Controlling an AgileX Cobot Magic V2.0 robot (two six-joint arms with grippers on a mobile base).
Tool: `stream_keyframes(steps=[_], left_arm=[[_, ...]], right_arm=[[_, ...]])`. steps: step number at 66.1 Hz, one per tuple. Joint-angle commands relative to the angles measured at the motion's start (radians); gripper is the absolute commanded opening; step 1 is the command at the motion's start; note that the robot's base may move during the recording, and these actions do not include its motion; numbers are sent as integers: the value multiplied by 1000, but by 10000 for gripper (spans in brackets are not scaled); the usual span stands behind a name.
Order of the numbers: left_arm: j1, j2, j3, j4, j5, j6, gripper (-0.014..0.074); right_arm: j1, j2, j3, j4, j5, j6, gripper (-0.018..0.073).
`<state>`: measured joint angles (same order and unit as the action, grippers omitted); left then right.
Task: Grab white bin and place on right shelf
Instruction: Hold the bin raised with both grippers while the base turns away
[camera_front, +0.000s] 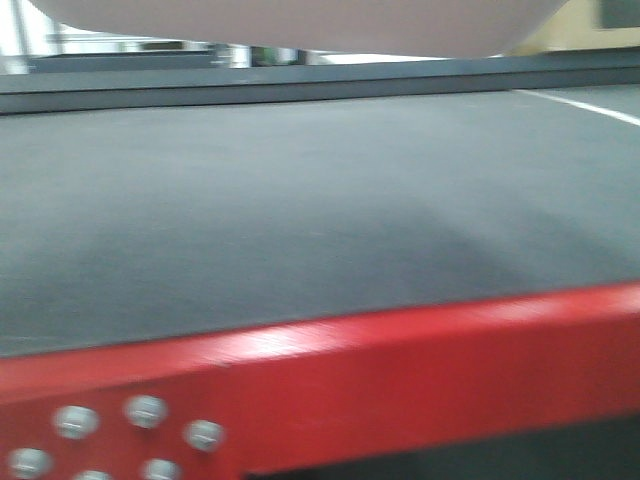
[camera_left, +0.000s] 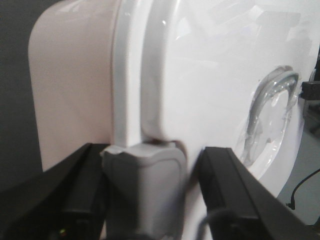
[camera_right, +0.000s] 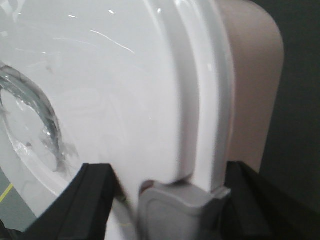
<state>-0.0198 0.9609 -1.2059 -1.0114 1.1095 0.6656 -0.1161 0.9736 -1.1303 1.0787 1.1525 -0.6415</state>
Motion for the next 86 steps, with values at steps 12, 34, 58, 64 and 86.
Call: stream_keyframes(steps=[12,34,58,64,86], left_arm=[[-24,-14,-33,-220,69,3,238],[-24,-12,-33,-220,69,3,238],[-24,-12,-33,-220,69,3,238],[-24,-12,-33,-220,69,3,238],[-24,-12,-33,-220,69,3,238]], right_arm=[[21,-17,-37,243,114,-14,437],[21,-17,-37,243,115,-14,437],[21,-17,-37,243,115,-14,437],[21,-17,-37,243,115,-14,437],[21,-17,-37,243,115,-14,437]])
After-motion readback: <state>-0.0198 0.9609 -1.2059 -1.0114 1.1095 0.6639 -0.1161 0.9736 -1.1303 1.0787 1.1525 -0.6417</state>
